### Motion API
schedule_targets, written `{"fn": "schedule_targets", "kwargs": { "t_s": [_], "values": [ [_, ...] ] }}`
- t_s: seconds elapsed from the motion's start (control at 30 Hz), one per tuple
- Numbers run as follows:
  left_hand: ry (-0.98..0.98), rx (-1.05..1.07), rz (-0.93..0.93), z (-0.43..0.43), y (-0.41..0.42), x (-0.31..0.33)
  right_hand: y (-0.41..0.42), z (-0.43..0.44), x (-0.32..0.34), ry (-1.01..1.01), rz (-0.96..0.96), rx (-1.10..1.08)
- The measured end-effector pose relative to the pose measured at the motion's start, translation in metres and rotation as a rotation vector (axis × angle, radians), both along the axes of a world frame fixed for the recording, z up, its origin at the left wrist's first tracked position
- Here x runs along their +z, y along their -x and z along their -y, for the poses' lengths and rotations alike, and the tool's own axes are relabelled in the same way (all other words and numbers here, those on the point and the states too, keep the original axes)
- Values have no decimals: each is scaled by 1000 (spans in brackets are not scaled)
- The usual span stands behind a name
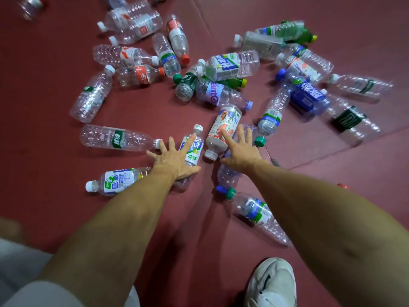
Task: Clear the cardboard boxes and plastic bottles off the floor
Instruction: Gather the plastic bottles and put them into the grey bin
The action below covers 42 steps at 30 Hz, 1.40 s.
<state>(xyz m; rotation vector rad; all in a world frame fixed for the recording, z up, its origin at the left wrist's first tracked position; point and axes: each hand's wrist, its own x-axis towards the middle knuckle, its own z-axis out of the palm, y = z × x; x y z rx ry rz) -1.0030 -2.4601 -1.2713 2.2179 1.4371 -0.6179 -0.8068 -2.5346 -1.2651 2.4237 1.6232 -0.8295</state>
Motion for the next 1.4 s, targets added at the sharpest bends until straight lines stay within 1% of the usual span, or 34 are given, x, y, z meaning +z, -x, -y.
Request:
{"fn": "schedule_targets", "kwargs": {
  "t_s": [0.13, 0.37, 0.6, 0.7, 0.87, 0.93, 1.07, 1.2, 1.4],
  "values": [
    [6, 51, 6, 6, 2, -2, -2, -3, 6, 10, -18, -27],
    [-21, 35, -17, 6, 2, -3, -15, -7, 5, 49, -73, -112],
    [-31, 16, -83, 6, -1, 1, -19, -2, 10, -50, -147, -172],
    [-40, 5, -92, 7, -3, 2, -18, 3, 14, -44, -112, -208],
    [-92, -27, -132, 12, -6, 0, -6, 20, 11, 75, -23, -356],
    [-75, -31, -108, 16, -9, 2, -6, 24, 11, 84, -48, -372],
    [-4, -50, 1, 16, -14, 6, -8, 26, 11, 74, -100, -402],
    [91, 81, 75, 15, -14, 9, -7, 29, 11, 110, -135, -415],
    [117, 148, 153, 18, -10, 5, -7, 27, 5, 44, -185, -422]
  ]
}}
